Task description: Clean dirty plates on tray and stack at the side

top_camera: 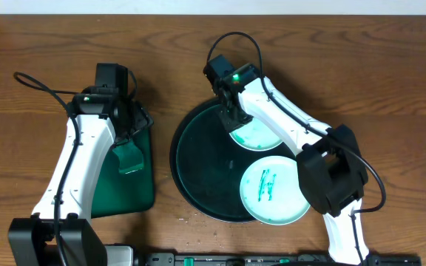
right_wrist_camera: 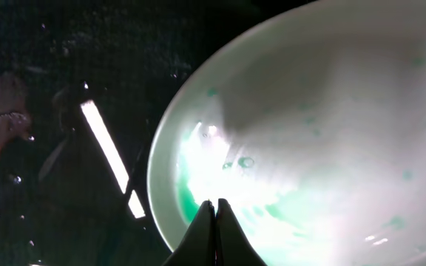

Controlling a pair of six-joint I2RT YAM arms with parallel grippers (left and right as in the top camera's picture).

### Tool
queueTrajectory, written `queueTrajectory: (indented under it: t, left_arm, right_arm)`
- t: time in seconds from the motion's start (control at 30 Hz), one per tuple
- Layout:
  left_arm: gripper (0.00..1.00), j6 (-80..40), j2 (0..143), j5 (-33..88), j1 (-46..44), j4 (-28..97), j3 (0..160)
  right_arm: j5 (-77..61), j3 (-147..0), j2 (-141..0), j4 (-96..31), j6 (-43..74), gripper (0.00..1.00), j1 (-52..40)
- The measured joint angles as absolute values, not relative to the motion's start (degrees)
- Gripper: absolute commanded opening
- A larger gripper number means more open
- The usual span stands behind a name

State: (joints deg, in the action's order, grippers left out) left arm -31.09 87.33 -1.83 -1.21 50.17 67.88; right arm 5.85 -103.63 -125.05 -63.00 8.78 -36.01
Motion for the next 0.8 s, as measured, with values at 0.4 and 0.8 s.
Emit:
queueTrajectory:
  t: [0.4, 0.8]
  left_arm:
    - [0.82, -31.1, 87.3, -1.8, -1.2, 49.6, 67.9]
    - [0.82, -31.1, 87.3, -1.8, -1.2, 48.6, 67.9]
  right_arm:
    - [11.4, -104.2, -125.0, -68.5, 13.1, 0.60, -31.0]
    - [9.7, -105.0, -125.0, -69.6, 12.2, 0.54, -25.6]
